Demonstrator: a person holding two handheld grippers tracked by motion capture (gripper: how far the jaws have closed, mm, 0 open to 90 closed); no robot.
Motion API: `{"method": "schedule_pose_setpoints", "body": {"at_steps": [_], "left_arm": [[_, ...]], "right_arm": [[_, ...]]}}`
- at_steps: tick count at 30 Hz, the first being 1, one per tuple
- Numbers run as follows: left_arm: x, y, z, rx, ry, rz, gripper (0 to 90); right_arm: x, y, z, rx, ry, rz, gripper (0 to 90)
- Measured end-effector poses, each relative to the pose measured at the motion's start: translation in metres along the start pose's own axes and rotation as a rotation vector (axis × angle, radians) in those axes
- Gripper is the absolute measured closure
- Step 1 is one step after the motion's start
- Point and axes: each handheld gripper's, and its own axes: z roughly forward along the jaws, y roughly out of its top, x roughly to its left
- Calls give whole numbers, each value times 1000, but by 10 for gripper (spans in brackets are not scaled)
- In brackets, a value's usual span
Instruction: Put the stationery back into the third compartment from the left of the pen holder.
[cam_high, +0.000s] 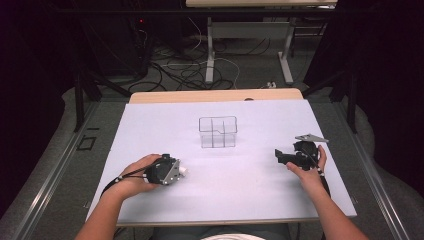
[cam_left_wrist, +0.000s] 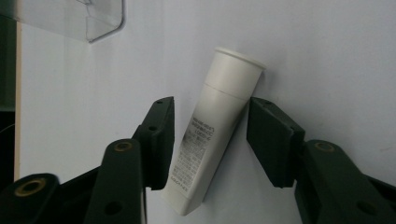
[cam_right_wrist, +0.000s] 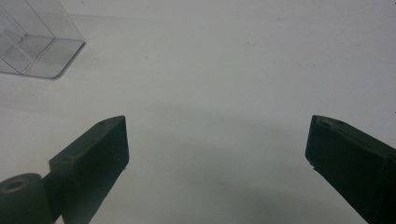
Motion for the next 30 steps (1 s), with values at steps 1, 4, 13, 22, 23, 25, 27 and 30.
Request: {"method": "schedule_pose_setpoints", "body": {"at_steps": [1, 4, 13, 22, 23, 25, 27, 30], "left_arm": [[-1, 0, 1, -9, -3, -9, 562], [-1, 2, 0, 9, -3, 20, 582], [0, 5, 2, 22, -5, 58, 641], [2, 6, 2, 15, -15, 29, 668], [2, 6, 3, 16, -12, 23, 669], [2, 6, 3, 15, -15, 17, 669], [2, 6, 3, 24, -5, 15, 669], [3, 8, 2, 28, -10, 2, 669]], "right_arm": [[0, 0, 0, 1, 2, 0, 55], [0, 0, 0, 4, 2, 0, 55], [1, -1, 2, 8, -2, 1, 57], [0, -1, 2, 9, -3, -2, 59], [0, -1, 2, 8, -3, -6, 59], [0, -1, 2, 9, -3, -4, 59], [0, -1, 2, 10, -3, -2, 59], [0, 0, 2, 8, -2, -5, 59]]}}
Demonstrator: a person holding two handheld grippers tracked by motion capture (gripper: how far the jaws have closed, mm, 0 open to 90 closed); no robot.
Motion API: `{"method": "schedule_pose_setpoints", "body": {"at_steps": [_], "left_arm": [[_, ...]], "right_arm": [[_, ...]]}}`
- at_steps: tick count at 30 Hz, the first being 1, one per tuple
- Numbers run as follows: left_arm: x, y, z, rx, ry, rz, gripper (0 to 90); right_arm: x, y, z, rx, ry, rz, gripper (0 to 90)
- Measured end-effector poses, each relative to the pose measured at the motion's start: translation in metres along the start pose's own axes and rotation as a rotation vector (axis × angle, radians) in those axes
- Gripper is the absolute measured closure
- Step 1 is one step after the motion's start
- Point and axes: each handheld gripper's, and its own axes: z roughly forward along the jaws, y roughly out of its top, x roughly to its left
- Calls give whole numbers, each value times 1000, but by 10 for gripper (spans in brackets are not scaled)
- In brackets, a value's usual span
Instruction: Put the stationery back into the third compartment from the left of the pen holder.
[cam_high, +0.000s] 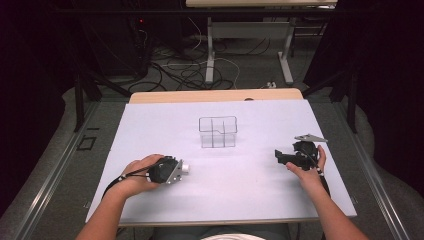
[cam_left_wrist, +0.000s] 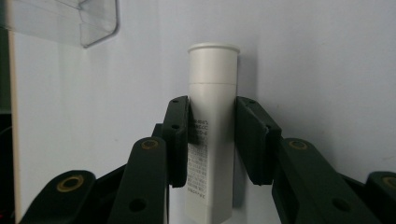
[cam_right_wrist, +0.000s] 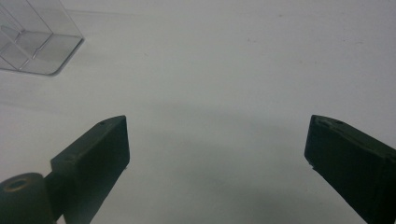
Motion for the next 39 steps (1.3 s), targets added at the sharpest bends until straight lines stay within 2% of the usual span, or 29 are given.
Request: {"method": "schedule_pose_setpoints", "body": {"at_steps": [5, 10, 12, 13, 14, 16, 22, 30, 35, 39], "left_arm": [[3, -1, -4, -1, 7, -50, 669], [9, -4, -9, -39, 22, -123, 669], [11, -5, -10, -53, 16, -159, 669], [12, -6, -11, -53, 25, -164, 670], [12, -7, -11, -63, 12, -198, 669], [13, -9, -12, -70, 17, -236, 669], [18, -15, -13, -96, -9, -365, 669], [24, -21, -16, -115, -19, -518, 669], [28, -25, -20, -140, -7, -592, 670], [30, -28, -23, -195, -18, -647, 669]], "right_arm": [[0, 0, 0, -2, 2, -1, 59], [0, 0, 0, 1, 3, -1, 59], [0, 0, 0, 1, 5, -3, 59], [1, 0, 0, 0, 5, -4, 59], [1, 0, 0, 0, 5, -6, 59], [1, 0, 0, 0, 5, -8, 59], [1, 0, 0, -2, 5, -8, 59], [1, 0, 0, -1, 5, -8, 59], [1, 0, 0, 2, 5, -10, 59], [1, 0, 0, 0, 5, -7, 59]]}}
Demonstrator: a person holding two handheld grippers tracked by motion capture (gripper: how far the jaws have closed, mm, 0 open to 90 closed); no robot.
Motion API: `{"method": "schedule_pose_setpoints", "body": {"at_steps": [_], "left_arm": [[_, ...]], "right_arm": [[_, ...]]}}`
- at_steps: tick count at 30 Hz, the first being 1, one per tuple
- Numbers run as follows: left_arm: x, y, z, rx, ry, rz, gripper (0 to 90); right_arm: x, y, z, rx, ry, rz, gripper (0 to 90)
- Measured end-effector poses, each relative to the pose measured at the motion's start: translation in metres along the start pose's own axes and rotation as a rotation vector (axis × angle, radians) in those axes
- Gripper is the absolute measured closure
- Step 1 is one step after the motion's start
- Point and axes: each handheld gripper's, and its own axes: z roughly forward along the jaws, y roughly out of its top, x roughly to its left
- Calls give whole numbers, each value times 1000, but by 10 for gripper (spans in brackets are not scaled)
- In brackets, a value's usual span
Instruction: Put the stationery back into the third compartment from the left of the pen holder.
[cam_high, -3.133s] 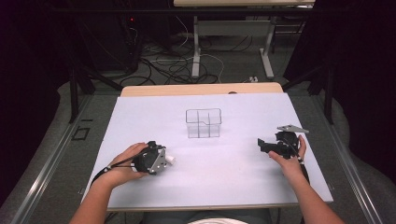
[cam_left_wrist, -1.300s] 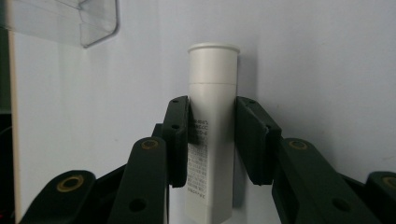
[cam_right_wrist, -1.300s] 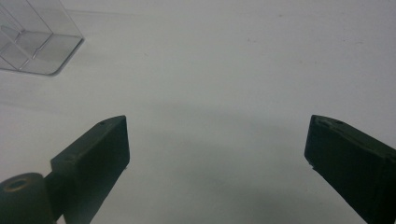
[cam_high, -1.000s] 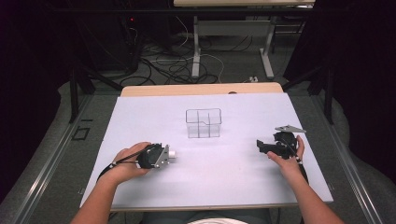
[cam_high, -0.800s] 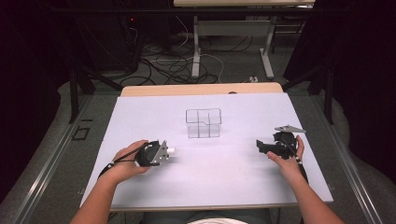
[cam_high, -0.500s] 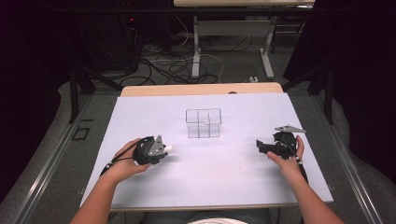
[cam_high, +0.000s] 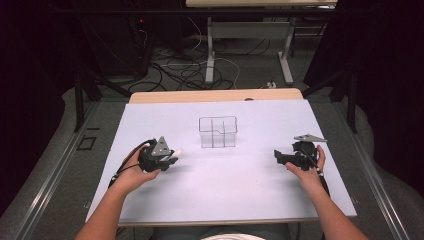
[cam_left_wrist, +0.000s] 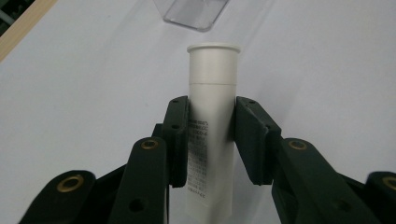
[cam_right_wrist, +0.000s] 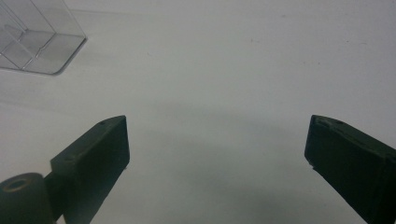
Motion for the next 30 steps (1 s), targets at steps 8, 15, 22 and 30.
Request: {"method": "schedule_pose_setpoints", "body": {"at_steps": [8, 15, 22, 30], "left_arm": [[8, 0, -8, -127, -66, -168, 670], [12, 1, -10, -250, -146, -306, 670], [2, 14, -15, -328, -156, -359, 670], [-11, 35, -15, -372, -137, -363, 670]], "right_arm": [[2, 0, 0, -4, 5, 3, 63], [7, 4, -5, -33, 48, 39, 145], [29, 14, -16, -95, 153, 88, 232], [69, 30, -25, -104, 320, 117, 292]]}}
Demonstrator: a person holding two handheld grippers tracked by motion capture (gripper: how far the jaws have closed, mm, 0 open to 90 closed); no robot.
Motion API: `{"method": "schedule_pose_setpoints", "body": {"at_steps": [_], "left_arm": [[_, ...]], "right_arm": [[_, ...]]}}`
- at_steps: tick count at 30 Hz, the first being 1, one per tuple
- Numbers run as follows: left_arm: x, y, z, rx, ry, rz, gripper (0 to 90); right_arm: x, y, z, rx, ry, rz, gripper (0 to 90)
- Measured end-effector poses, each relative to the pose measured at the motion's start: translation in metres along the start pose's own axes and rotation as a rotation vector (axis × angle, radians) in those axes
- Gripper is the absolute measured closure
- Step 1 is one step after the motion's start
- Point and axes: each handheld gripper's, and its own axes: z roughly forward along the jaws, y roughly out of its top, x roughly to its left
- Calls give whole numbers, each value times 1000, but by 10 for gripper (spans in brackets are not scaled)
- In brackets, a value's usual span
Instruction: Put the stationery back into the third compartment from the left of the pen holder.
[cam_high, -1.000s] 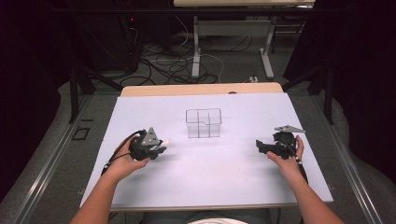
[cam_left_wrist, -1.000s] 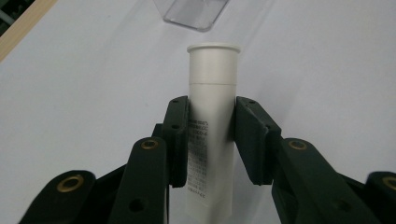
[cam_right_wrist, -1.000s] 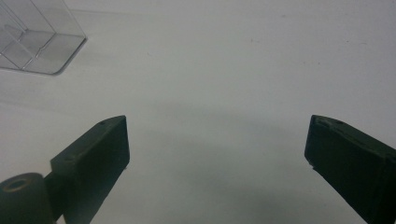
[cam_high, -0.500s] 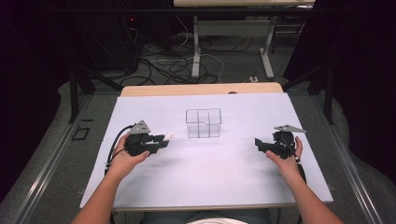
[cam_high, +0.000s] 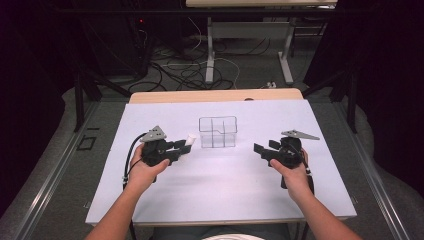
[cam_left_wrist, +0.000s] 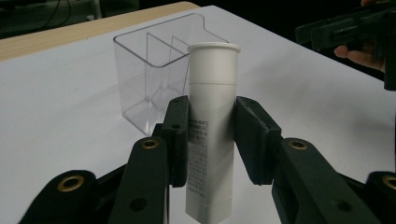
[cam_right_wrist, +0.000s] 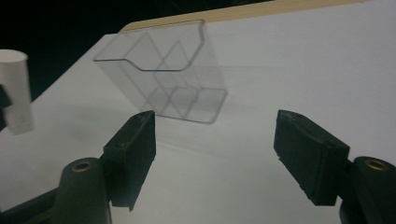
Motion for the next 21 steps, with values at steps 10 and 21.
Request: {"method": "schedule_pose_setpoints", "body": {"at_steps": [10, 21], "left_arm": [[-11, 13, 12, -49, 23, -17, 670], [-24, 16, 33, -98, 19, -42, 670]], "right_arm": [[38, 17, 14, -14, 135, 9, 364], [61, 32, 27, -15, 239, 36, 463]]}}
